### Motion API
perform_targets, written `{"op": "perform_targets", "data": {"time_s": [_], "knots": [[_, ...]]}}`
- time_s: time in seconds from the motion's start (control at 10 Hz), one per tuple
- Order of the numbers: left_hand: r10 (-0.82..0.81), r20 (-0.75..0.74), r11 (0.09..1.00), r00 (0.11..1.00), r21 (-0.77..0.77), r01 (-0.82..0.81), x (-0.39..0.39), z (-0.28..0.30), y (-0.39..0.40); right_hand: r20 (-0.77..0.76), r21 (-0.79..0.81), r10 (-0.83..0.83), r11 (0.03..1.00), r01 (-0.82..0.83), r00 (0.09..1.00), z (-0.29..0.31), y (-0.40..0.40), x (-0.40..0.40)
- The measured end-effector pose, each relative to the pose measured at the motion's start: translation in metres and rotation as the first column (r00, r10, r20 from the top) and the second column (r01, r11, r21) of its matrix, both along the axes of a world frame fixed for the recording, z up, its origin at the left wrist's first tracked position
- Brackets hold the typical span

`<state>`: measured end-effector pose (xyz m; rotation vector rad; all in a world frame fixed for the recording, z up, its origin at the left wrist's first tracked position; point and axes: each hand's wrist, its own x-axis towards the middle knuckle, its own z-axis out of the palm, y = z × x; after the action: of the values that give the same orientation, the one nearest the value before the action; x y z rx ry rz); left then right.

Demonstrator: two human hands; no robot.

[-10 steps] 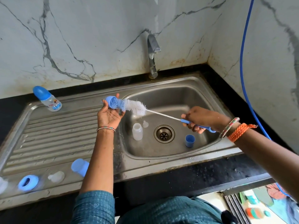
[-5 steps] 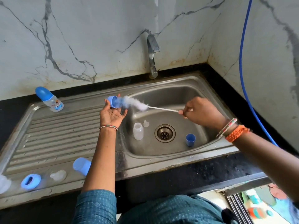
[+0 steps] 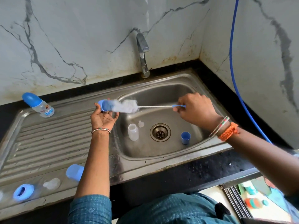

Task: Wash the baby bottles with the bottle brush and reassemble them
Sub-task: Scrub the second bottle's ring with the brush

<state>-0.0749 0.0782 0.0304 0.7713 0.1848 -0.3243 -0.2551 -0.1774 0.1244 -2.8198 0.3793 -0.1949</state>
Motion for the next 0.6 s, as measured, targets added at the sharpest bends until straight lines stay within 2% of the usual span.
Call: {"op": "perform_targets", "data": {"time_s": [0.1,0.2,0.3,0.4,0.5,0.6], "knots": [[-0.008,0.039,0.999,0.999,-0.034,0.009,0.001,-0.001,0.004,-0.344,0.618,0.158,0.780,0.096,0.926,0.004,-0.004,0.006],[-0.020,0.021,0.999,1.000,-0.028,0.021,0.002,0.001,0.009,-0.036,0.120,0.080,0.990,-0.076,0.996,-0.012,-0.004,0.005],[-0.005,-0.037,1.000,0.999,0.025,0.005,-0.001,0.005,0.007,0.534,-0.459,0.293,0.888,-0.019,0.793,-0.022,0.001,0.001],[0.004,-0.057,1.000,0.998,-0.008,-0.005,-0.001,0.005,0.007,0.535,-0.509,0.364,0.859,-0.052,0.763,-0.029,0.007,0.001],[-0.044,0.001,0.997,0.999,-0.062,0.044,-0.002,0.005,0.011,-0.184,0.457,0.116,0.889,-0.020,0.976,-0.012,0.004,0.003],[-0.095,-0.018,0.995,0.995,-0.045,0.094,-0.001,0.006,0.014,-0.425,0.828,0.254,0.497,0.260,0.869,-0.017,-0.014,0.010]]}}
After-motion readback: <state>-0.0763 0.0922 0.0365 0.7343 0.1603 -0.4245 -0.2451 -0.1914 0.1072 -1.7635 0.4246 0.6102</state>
